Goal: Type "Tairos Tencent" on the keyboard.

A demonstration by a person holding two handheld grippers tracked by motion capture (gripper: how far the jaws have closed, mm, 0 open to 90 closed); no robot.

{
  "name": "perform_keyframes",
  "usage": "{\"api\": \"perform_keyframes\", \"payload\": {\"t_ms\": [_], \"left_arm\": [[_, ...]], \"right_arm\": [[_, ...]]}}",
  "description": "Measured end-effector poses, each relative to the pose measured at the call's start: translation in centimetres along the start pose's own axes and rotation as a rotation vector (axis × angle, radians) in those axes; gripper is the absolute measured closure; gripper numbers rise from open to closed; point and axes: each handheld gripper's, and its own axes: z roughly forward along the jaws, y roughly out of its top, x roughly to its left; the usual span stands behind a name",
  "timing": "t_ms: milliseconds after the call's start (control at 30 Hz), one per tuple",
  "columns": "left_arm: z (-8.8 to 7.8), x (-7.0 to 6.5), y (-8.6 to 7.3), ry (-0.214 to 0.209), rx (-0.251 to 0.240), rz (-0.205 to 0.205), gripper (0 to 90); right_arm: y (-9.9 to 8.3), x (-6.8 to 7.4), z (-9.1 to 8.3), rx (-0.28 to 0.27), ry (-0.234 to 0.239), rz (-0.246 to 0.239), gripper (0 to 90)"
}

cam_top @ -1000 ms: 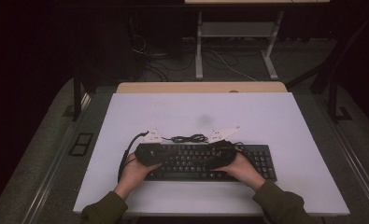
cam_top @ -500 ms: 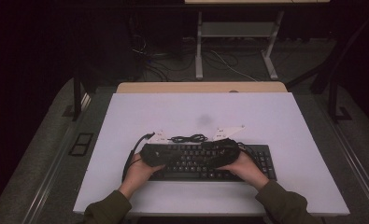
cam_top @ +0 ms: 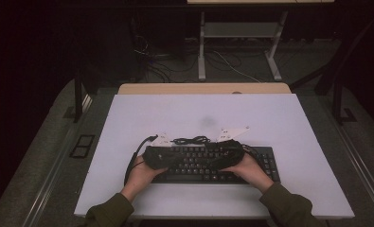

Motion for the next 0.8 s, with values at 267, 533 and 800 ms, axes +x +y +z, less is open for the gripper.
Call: {"api": "perform_keyframes", "payload": {"t_ms": [267, 533, 800], "left_arm": [[-0.3, 0.0, 0.1, 0.000, -0.014, -0.022, 87.5], [-1.2, 0.1, 0.2, 0.002, -0.036, -0.038, 74.5], [-2.4, 0.1, -0.2, 0.023, -0.065, -0.044, 48.4]], "right_arm": [[0.0, -0.2, -0.3, -0.009, 0.002, 0.014, 25.7], [-0.3, -0.6, -1.1, -0.029, -0.007, 0.019, 24.6], [-1.2, -1.1, -2.9, -0.043, -0.043, 0.032, 22.0]]}}
